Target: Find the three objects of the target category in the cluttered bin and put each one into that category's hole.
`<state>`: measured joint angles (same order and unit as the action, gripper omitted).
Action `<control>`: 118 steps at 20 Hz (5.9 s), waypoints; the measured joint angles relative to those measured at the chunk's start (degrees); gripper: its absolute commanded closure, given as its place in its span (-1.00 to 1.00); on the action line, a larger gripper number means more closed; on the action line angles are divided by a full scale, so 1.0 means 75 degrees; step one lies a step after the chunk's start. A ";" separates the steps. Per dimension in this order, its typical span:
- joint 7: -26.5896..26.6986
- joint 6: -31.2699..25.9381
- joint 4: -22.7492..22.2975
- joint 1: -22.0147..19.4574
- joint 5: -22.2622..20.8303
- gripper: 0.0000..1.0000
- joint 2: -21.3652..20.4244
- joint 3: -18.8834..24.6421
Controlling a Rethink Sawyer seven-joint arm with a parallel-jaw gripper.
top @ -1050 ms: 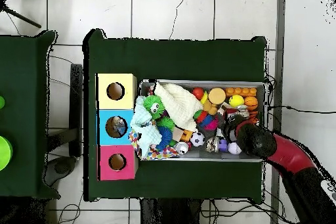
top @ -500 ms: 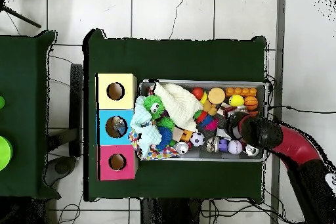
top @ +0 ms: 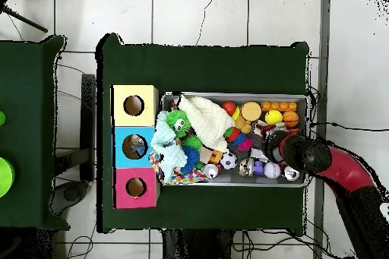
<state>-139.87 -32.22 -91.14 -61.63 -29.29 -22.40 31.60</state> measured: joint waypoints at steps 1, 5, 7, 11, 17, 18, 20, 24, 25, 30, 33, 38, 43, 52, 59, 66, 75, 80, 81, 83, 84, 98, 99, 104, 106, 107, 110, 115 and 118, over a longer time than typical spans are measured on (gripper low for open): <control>0.0000 0.0000 -0.0024 -0.0034 -0.0003 -1.00 -0.0009 0.0007; 0.0000 0.0000 -0.0189 -0.0251 -0.0005 -1.00 -0.0096 0.0058; 0.0002 -0.0005 -0.0268 -0.0379 -0.0006 -1.00 -0.0158 0.0092; 0.0157 -0.0325 -0.0305 -0.0735 -0.0023 -1.00 -0.0321 0.0174; 0.0634 -0.1138 -0.0170 -0.0883 -0.0034 -1.00 -0.0391 0.0319; 0.0702 -0.1220 -0.0139 -0.0880 -0.0035 -1.00 -0.0390 0.0332; 0.0879 -0.1396 -0.0044 -0.0873 -0.0036 -1.00 -0.0387 0.0362; 0.1183 -0.1464 0.0243 -0.0851 -0.0036 -1.00 -0.0332 0.0420; 0.1232 -0.1467 0.0295 -0.0851 -0.0034 -1.00 -0.0316 0.0443; 0.1587 -0.1581 0.0507 -0.0834 -0.0036 -1.00 -0.0270 0.0629; 0.1955 -0.1853 0.0806 -0.0779 -0.0034 -1.00 -0.0199 0.0777; 0.2528 -0.2360 0.1366 -0.0633 -0.0044 -1.00 -0.0082 0.0920; 0.3033 -0.2474 0.1978 -0.0538 -0.0067 -1.00 0.0000 0.1021; 0.3212 -0.2474 0.2632 -0.0537 -0.0094 -1.00 0.0222 0.1025; 0.3212 -0.2008 0.1963 -0.0592 -0.0116 -1.00 -0.0197 0.0950; 0.3212 -0.1208 0.0392 -0.0694 0.0052 -1.00 -0.1321 0.0636; 0.3123 -0.0398 -0.0992 -0.0511 0.0769 -1.00 -0.1987 0.0052; 0.2970 0.0278 -0.1622 -0.0074 0.1191 -1.00 -0.2057 -0.0425; 0.2970 0.0330 -0.1657 -0.0033 0.1224 -1.00 -0.2038 -0.0460; 0.2970 0.0524 -0.1734 0.0101 0.1327 -1.00 -0.1879 -0.0581; 0.2970 0.0576 -0.1737 0.0126 0.1351 -1.00 -0.1809 -0.0610; 0.2970 0.1030 -0.1734 0.0426 0.1642 -1.00 -0.0842 -0.1181; 0.2970 0.1030 -0.1727 0.0430 0.1642 -1.00 -0.0765 -0.1218; 0.2970 0.1009 -0.1602 0.0431 0.1634 -1.00 -0.0704 -0.1294; 0.2970 0.0978 -0.1535 0.0431 0.1633 -1.00 -0.0710 -0.1322; 0.2970 0.0897 -0.1384 0.0430 0.1631 -1.00 -0.0726 -0.1371; 0.2970 0.0713 -0.1117 0.0430 0.1628 -1.00 -0.0757 -0.1419; 0.2970 0.0252 -0.0542 0.0423 0.1623 -1.00 -0.0850 -0.1450; 0.2970 0.0073 -0.0330 0.0415 0.1623 -1.00 -0.0902 -0.1450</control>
<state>-117.60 -31.67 -93.62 -58.53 -17.11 -29.17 20.73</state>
